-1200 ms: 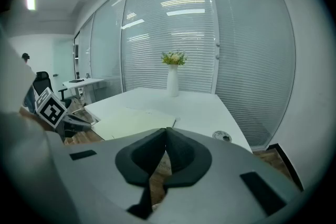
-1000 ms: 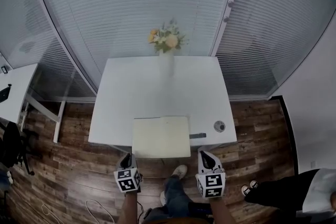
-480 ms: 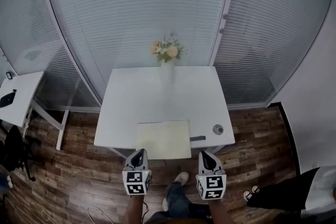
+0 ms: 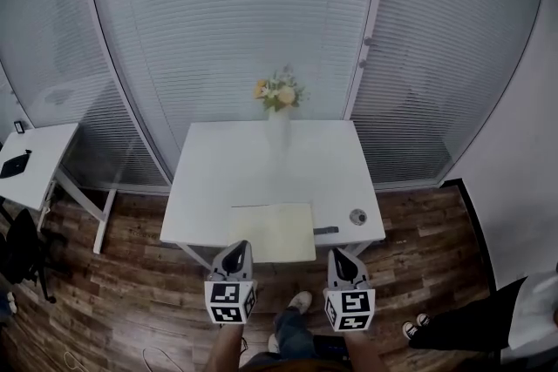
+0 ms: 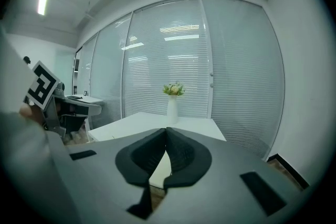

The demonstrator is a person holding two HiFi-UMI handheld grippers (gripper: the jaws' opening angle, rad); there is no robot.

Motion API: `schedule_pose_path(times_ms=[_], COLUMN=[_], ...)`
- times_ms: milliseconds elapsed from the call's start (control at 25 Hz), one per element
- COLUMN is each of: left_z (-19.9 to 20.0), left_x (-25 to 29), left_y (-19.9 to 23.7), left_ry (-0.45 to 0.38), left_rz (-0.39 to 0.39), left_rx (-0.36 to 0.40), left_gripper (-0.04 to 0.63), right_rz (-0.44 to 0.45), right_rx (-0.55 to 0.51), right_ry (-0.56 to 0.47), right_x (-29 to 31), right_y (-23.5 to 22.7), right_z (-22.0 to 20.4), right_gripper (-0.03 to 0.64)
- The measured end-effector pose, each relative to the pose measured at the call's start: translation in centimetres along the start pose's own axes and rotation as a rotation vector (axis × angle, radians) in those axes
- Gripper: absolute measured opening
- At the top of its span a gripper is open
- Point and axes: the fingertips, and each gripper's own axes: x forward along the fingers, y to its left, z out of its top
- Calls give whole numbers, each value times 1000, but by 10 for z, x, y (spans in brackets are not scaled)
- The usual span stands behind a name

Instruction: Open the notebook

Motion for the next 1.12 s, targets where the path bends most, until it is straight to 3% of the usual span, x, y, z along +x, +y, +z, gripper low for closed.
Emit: schedule_pose_path(times_ms=[1120], left_z=[8], left_x=[-14], left_y=[-5], left_ry=[-39], left_rz=[-4], left_rx=[-11], left_gripper=[23], right_rz=[-3], right_rx=[-10], right_ry=[-14], right_x=[-13], right_y=[2], right_z=[3], right_gripper=[12])
